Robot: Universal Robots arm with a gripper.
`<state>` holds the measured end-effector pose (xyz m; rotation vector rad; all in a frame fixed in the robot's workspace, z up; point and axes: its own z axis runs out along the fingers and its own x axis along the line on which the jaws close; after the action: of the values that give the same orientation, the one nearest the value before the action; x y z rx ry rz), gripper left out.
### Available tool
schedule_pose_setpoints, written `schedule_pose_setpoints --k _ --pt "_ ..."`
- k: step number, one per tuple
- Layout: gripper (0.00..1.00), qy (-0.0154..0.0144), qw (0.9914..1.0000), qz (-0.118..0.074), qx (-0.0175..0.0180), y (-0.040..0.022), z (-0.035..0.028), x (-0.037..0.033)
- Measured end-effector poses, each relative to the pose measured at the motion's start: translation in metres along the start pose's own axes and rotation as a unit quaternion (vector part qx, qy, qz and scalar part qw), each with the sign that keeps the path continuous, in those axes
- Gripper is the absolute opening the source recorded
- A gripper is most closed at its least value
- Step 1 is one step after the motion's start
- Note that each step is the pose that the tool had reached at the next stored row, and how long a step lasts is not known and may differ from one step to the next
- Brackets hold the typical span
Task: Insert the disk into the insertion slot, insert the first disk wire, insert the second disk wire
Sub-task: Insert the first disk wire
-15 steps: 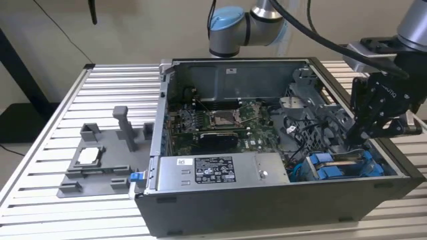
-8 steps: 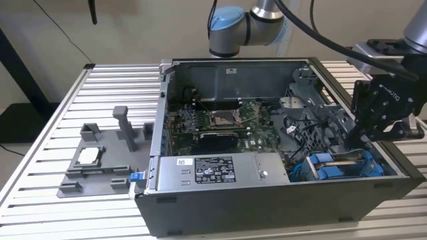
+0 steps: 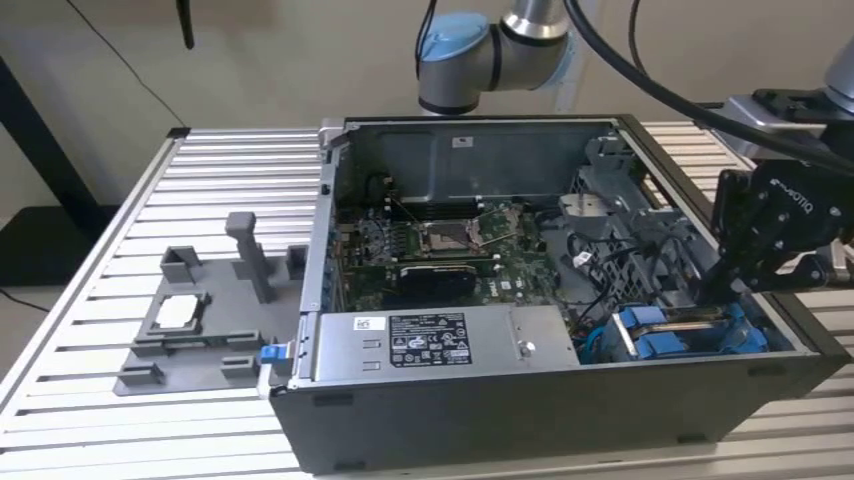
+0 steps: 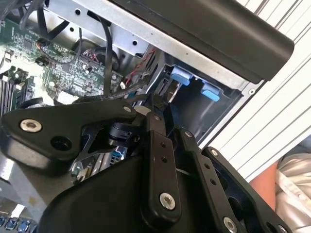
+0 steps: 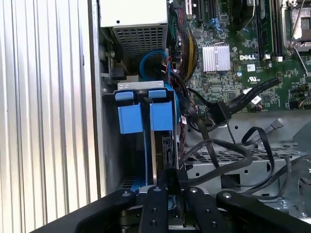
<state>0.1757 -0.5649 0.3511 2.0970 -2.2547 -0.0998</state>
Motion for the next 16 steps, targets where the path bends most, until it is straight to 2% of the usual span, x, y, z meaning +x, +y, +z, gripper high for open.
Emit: schedule_pose_setpoints --k 5,16 --pt "0.19 0.0000 1.00000 0.000 0.0000 -0.0006 0.0005 0.0000" --pt "0.19 -0.0001 1.00000 -0.001 -0.0001 -0.0013 0.0071 -0.0012"
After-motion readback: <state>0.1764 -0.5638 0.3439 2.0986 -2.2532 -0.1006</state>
